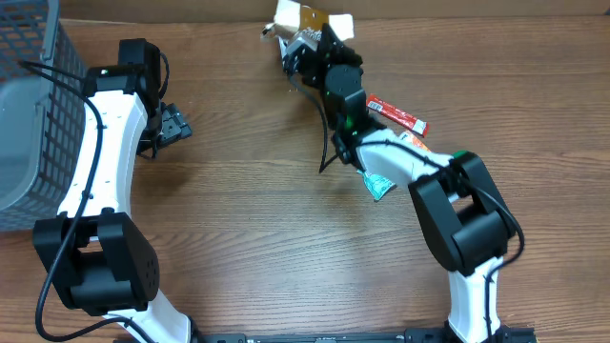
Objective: Scan the item barcode
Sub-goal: 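Lift the brown snack bag and carry it to the white scanner, then hold the brown snack bag in front of the scanner window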
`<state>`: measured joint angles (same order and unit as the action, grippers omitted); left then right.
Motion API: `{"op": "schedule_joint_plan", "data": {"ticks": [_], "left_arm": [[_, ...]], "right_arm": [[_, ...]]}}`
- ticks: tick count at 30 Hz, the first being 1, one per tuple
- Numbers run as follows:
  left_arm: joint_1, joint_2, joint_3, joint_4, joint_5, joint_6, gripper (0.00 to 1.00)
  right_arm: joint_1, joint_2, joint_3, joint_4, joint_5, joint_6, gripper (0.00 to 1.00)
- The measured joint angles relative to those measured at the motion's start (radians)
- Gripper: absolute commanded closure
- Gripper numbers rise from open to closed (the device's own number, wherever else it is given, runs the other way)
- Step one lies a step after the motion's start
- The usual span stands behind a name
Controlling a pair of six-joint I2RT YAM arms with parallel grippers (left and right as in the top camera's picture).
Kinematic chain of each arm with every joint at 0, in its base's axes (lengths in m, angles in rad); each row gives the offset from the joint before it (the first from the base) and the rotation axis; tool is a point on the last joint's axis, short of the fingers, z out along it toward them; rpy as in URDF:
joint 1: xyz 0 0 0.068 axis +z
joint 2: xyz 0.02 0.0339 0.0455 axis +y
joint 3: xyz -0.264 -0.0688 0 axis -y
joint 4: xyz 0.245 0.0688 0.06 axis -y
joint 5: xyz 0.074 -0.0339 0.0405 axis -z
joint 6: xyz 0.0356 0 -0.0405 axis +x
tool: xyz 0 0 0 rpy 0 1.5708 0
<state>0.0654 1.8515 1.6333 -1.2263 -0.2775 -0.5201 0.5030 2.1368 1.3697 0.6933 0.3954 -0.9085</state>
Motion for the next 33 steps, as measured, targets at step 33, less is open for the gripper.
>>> {"op": "schedule_joint_plan", "data": {"ticks": [33], "left_arm": [[0.000, 0.000, 0.000, 0.000, 0.000, 0.000, 0.00]], "right_arm": [[-0.029, 0.335, 0.419, -0.058, -0.057, 0.039, 0.96]]}}
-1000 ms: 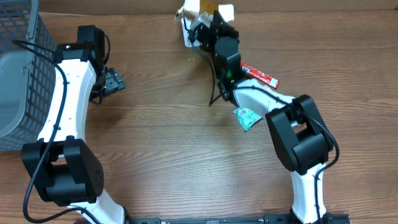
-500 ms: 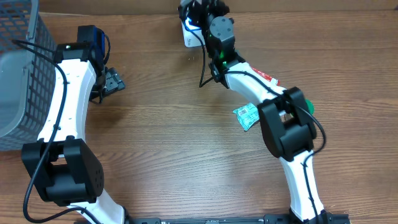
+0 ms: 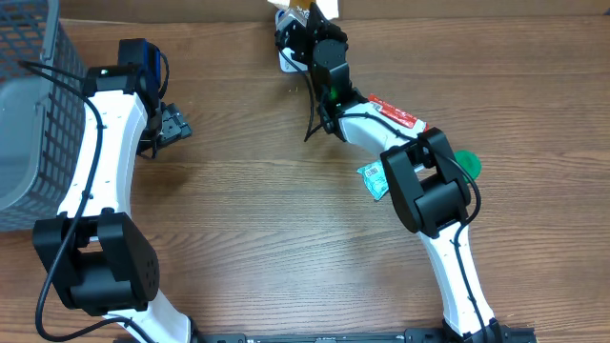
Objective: Scan the item barcode
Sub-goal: 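Hold the brown snack bag in front of the scanner window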
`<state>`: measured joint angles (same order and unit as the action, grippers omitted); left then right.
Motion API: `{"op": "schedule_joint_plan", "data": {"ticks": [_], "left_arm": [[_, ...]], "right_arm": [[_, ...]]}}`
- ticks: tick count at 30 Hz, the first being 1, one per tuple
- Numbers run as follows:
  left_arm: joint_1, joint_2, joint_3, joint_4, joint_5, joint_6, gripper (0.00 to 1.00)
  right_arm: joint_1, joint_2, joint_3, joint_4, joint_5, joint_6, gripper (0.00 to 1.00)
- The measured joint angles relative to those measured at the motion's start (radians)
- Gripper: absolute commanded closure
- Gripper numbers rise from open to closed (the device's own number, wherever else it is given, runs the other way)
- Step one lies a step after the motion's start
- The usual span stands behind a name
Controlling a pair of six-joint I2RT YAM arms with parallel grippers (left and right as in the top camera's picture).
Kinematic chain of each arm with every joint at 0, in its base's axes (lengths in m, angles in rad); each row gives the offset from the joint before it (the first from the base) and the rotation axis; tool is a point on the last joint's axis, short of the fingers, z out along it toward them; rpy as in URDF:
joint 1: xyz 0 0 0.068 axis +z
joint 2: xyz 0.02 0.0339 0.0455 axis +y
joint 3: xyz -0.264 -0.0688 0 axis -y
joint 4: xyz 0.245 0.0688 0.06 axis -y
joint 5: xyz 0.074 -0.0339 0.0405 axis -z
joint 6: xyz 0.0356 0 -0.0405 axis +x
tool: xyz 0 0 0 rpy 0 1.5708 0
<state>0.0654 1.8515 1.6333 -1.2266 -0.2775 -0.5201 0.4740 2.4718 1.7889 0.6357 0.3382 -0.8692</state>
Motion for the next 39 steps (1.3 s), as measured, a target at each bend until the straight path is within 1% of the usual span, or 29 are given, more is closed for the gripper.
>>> {"op": "schedule_joint_plan", "data": {"ticks": [15, 21, 24, 35, 39], "left_arm": [[0.000, 0.000, 0.000, 0.000, 0.000, 0.000, 0.00], [0.000, 0.000, 0.000, 0.000, 0.000, 0.000, 0.00], [0.000, 0.000, 0.000, 0.000, 0.000, 0.000, 0.00], [0.000, 0.000, 0.000, 0.000, 0.000, 0.000, 0.00], [0.000, 0.000, 0.000, 0.000, 0.000, 0.000, 0.00]], "right_arm": [[0.128, 0.000, 0.000, -0.006, 0.218, 0.001, 0.96], [0.144, 0.000, 0.007, -0.125, 0.300, 0.003, 0.96], [0.150, 0.000, 0.007, -0.151, 0.325, 0.016, 0.96], [0.192, 0.000, 0.007, -0.154, 0.372, 0.065, 0.96], [0.194, -0.016, 0.007, -0.190, 0.377, 0.093, 0.97]]}}
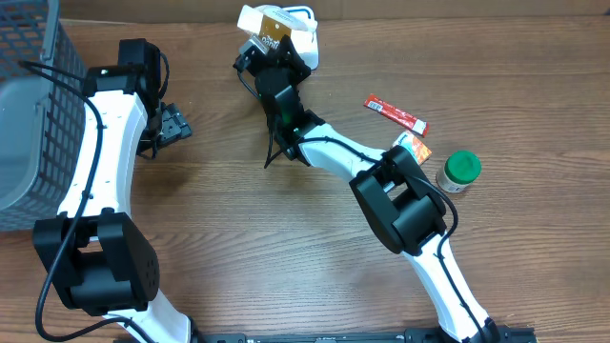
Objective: Scan the item barcode
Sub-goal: 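Hold the brown snack bag in front of the scanner window, then carry the brown snack bag right and release it on the table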
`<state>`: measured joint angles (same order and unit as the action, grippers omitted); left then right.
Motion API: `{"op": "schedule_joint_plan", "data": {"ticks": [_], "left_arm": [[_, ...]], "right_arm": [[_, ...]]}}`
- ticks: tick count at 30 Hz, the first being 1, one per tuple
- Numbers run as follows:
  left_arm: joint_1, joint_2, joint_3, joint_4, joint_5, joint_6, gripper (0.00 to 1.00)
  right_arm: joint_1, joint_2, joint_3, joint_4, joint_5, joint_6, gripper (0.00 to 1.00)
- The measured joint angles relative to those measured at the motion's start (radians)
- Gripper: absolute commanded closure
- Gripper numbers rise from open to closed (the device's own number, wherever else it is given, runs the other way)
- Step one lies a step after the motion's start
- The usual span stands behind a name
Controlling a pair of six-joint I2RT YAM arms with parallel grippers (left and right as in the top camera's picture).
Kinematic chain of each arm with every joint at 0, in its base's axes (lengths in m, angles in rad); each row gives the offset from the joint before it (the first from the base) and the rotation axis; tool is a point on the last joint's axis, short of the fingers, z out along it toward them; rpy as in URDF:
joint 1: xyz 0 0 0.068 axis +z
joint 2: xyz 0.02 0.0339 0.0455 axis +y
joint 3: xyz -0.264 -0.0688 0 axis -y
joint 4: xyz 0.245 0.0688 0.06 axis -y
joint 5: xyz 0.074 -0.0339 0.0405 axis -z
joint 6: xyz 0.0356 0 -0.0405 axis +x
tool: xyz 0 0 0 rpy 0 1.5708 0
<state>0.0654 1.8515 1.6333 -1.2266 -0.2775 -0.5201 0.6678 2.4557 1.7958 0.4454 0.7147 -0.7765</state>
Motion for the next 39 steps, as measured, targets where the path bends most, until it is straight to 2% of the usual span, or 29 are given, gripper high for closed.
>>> {"op": "schedule_joint_plan", "data": {"ticks": [4, 6, 7, 9, 14, 18, 19, 20, 21, 22, 29, 39], "left_arm": [[0.000, 0.000, 0.000, 0.001, 0.000, 0.000, 0.00], [0.000, 0.000, 0.000, 0.001, 0.000, 0.000, 0.00], [0.000, 0.000, 0.000, 0.000, 0.000, 0.000, 0.00], [0.000, 0.000, 0.000, 0.000, 0.000, 0.000, 0.00], [0.000, 0.000, 0.000, 0.000, 0.000, 0.000, 0.00], [0.000, 0.000, 0.000, 0.000, 0.000, 0.000, 0.00], [0.000, 0.000, 0.000, 0.000, 0.000, 0.000, 0.00], [0.000, 0.000, 0.000, 0.000, 0.000, 0.000, 0.00], [0.000, 0.000, 0.000, 0.000, 0.000, 0.000, 0.00], [0.000, 0.000, 0.000, 0.000, 0.000, 0.000, 0.00], [0.000, 0.000, 0.000, 0.000, 0.000, 0.000, 0.00], [0.000, 0.000, 0.000, 0.000, 0.000, 0.000, 0.00]], "right_arm": [[-0.001, -0.083, -0.001, -0.154, 0.002, 0.068, 0.96], [-0.002, -0.147, 0.000, -0.265, 0.002, 0.126, 0.97], [-0.003, -0.202, 0.001, -0.373, 0.006, 0.187, 0.96], [-0.004, -0.249, 0.002, -0.443, 0.017, 0.243, 0.97], [-0.021, -0.378, 0.020, -0.919, 0.052, 0.495, 0.96], [-0.072, -0.397, 0.023, -1.285, -0.036, 0.670, 0.95], [-0.087, -0.395, 0.020, -1.355, -0.076, 0.695, 0.79], [-0.105, -0.394, 0.015, -1.425, -0.125, 0.719, 0.51], [-0.124, -0.394, 0.008, -1.480, -0.175, 0.741, 0.08], [-0.143, -0.394, 0.004, -1.519, -0.222, 0.761, 0.00], [-0.253, -0.394, -0.021, -1.680, -0.406, 0.810, 0.00], [-0.309, -0.394, -0.021, -1.644, -0.450, 0.826, 0.00]]}}
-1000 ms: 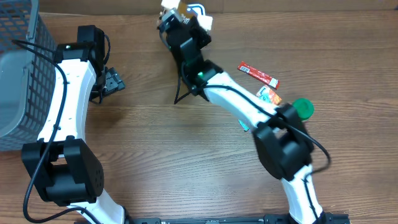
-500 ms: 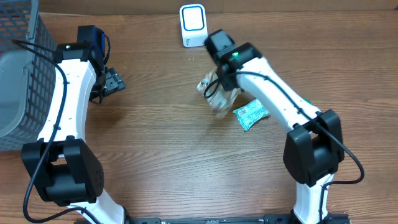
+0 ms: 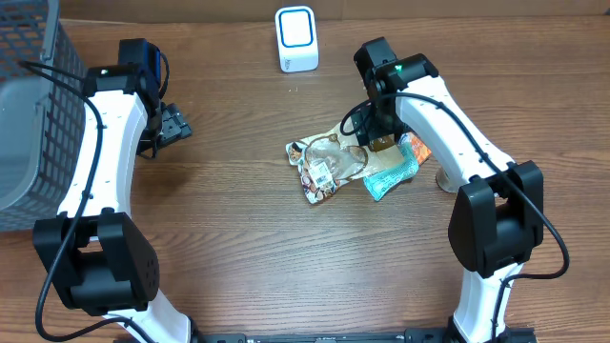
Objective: Scan the item barcode
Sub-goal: 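Carry the brown snack bag right and release it on the table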
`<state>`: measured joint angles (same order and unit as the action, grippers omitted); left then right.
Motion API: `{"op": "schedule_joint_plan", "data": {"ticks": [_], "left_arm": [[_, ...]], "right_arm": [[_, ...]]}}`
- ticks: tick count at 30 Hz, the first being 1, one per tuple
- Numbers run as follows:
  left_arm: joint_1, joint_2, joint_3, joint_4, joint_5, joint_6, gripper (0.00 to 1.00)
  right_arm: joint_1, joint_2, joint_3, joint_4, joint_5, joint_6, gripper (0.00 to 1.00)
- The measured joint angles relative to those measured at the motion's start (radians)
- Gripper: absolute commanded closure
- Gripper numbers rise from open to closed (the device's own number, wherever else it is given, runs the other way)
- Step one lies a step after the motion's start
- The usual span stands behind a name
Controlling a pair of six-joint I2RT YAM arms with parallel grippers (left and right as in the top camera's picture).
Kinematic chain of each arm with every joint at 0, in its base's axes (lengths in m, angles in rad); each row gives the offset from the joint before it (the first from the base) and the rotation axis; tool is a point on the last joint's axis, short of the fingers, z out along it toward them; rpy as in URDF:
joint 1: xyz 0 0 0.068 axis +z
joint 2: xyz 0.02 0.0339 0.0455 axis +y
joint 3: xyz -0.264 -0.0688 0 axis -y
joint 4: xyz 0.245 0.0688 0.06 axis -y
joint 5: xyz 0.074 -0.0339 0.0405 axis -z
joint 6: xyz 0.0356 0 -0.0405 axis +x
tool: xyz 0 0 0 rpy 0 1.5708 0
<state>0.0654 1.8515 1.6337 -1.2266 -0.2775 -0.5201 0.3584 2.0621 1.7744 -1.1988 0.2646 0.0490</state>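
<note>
A clear snack bag [image 3: 324, 167] with a printed label lies flat on the wooden table near the middle. My right gripper [image 3: 366, 143] sits at the bag's right end, apparently shut on its edge; the wrist hides the fingers. The white barcode scanner [image 3: 296, 39] stands uncovered at the table's far edge, well apart from the bag. My left gripper [image 3: 173, 124] rests shut and empty at the left, far from the bag.
A grey wire basket [image 3: 29, 105] fills the left edge. A teal packet [image 3: 386, 178] and an orange packet [image 3: 416, 150] lie just right of the bag, under my right arm. A bottle's base [image 3: 445, 179] peeks out beside the arm.
My right gripper has come back from the scanner at the far edge to the middle of the table. The bag, which was held over the scanner, now lies flat on the wood.
My right arm was stretched to the far edge with the bag held at the scanner. At the two later moments it held the bag there at shifted spots, covering the scanner. Now the scanner stands bare and the bag is down mid-table. The left arm has stayed still.
</note>
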Motion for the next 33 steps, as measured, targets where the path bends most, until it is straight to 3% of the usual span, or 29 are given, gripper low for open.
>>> {"op": "schedule_joint_plan", "data": {"ticks": [33], "left_arm": [[0.000, 0.000, 0.000, 0.000, 0.000, 0.000, 0.00]], "right_arm": [[0.000, 0.000, 0.000, 0.051, -0.006, 0.000, 0.00]]}}
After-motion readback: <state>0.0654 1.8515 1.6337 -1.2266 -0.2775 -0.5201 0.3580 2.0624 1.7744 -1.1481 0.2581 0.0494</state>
